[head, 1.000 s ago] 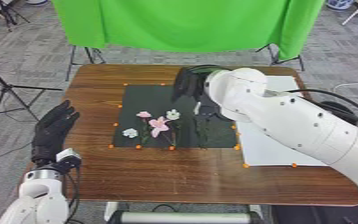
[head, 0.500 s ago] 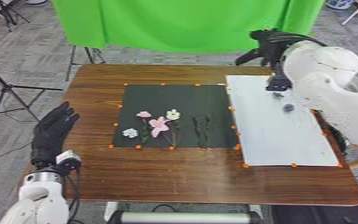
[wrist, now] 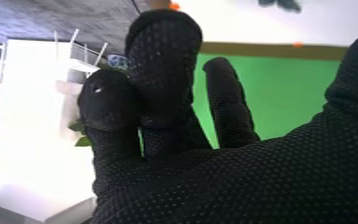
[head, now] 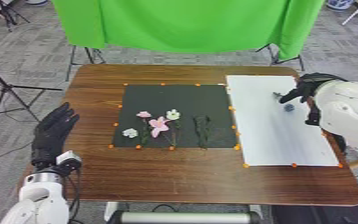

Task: Arrange flowers

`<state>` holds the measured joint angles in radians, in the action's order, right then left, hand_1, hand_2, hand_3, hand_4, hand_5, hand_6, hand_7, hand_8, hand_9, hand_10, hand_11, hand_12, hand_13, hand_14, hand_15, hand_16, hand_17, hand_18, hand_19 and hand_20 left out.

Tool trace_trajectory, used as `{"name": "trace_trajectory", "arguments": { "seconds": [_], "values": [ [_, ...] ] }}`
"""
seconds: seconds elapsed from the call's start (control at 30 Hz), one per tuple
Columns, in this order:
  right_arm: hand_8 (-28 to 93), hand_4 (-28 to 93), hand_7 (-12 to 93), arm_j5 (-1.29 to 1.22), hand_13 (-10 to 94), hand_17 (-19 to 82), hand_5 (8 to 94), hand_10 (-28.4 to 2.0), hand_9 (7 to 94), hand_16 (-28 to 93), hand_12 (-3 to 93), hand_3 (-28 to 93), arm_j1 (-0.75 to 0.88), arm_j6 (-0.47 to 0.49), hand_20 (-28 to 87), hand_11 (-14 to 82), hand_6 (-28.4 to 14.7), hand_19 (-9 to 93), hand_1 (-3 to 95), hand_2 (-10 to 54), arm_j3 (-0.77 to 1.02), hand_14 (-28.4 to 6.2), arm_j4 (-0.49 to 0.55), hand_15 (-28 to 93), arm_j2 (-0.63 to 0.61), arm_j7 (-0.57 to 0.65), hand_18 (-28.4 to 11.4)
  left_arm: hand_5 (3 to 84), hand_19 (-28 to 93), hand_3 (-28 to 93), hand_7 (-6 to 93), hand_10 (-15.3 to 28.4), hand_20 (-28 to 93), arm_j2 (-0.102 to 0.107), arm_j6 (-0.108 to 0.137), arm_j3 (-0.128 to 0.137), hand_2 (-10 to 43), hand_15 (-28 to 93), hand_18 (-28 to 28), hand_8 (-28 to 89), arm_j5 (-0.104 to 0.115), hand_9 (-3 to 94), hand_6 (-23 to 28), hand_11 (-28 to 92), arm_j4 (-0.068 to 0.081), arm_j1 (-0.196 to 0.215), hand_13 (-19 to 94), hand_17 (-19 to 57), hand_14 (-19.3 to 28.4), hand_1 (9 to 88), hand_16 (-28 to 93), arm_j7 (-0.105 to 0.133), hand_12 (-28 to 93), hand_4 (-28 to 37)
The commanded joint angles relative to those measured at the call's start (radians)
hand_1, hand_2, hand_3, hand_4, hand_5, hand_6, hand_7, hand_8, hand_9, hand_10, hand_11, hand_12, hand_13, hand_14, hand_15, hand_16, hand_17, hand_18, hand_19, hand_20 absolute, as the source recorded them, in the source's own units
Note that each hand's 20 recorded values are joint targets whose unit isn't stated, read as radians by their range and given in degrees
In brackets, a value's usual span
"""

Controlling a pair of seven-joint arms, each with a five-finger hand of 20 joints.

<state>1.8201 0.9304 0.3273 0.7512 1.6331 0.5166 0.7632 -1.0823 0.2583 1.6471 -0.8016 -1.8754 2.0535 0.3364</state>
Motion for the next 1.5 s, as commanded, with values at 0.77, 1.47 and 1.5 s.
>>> {"name": "trace_trajectory", "arguments": {
  "seconds": [0.77,1.47,1.5],
  "values": [
    [-7,-21,19,0.136,89,63,60.3,-13.0,73.3,25,17.4,68,0.139,-0.432,52,17.3,2.2,93,43.8,-9.0,-0.111,-3.8,-0.039,63,0.028,-0.059,-15.7,46.1,3,68,19.9,10.0,21,-0.005,-0.003,-0.003,-9.5,20,9.1,-11,-0.011,40.0,-2.0,19,-0.002,0.003,36,11.9,12.7,44.1,-2,-0.019,9,-15.7],
    [4,-21,22,-0.017,93,67,79.0,-9.1,89.4,28,33.2,66,-0.173,-0.556,55,9.6,-0.5,93,58.7,-9.5,-0.271,-1.1,0.126,64,0.078,-0.242,-13.2,45.9,3,68,19.5,10.2,21,-0.003,-0.002,-0.005,-9.5,20,9.3,-11,-0.009,39.9,-1.7,19,0.0,-0.007,36,11.7,12.7,43.9,-2,-0.003,9,-15.5],
    [4,-21,22,-0.036,93,67,78.9,-9.1,89.3,28,33.2,66,-0.217,-0.542,55,9.6,-0.5,93,58.6,-9.5,-0.321,-1.1,0.121,64,0.098,-0.258,-13.2,45.9,3,68,19.5,10.2,21,-0.003,-0.003,-0.006,-9.5,20,9.3,-11,-0.009,39.9,-1.7,19,-0.001,-0.008,36,11.7,12.7,43.9,-2,-0.002,9,-15.6]
  ]
}}
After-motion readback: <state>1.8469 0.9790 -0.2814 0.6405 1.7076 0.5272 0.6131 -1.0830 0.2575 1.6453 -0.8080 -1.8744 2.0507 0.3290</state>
